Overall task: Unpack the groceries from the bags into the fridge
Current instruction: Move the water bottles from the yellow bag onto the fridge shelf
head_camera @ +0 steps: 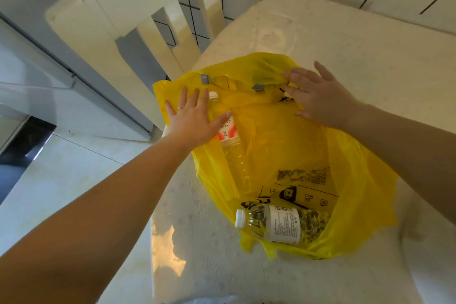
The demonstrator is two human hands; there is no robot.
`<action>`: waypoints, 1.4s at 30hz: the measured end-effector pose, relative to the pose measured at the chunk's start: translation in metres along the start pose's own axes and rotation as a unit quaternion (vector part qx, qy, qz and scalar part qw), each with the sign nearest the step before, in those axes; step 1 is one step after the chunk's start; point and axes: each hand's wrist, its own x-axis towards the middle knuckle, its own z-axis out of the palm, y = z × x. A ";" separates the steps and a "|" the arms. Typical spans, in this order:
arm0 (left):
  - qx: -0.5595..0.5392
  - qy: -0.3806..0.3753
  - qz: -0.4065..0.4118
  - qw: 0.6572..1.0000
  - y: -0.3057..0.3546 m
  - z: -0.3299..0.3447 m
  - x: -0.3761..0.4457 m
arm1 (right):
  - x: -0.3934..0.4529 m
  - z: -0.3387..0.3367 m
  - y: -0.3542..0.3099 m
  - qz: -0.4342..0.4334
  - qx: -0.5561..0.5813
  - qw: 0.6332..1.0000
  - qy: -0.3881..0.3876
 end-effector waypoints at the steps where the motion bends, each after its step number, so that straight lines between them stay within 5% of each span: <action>1: 0.008 0.004 0.007 1.000 0.001 0.000 0.001 | -0.001 -0.002 0.000 0.012 -0.001 1.000 0.001; 6: 0.051 0.016 0.058 0.997 0.012 -0.002 0.006 | -0.004 -0.007 0.000 -0.001 0.033 0.998 0.054; 12: 0.137 -0.008 0.118 0.983 0.021 -0.011 0.011 | 0.002 0.003 -0.003 0.063 0.053 0.994 -0.065; 18: 0.106 -0.039 0.083 0.990 0.030 -0.009 0.007 | 0.015 0.005 -0.005 0.115 0.002 0.983 -0.142; 25: -0.007 -0.032 0.066 0.997 0.048 -0.014 0.001 | 0.010 -0.002 -0.017 0.092 -0.012 0.985 -0.146; 37: -0.234 0.069 0.101 0.965 0.064 -0.028 -0.041 | -0.029 -0.053 -0.024 0.170 0.150 0.971 0.077; 42: -0.329 0.084 0.137 0.931 0.072 -0.039 -0.061 | -0.040 -0.080 -0.028 0.234 0.350 0.892 0.166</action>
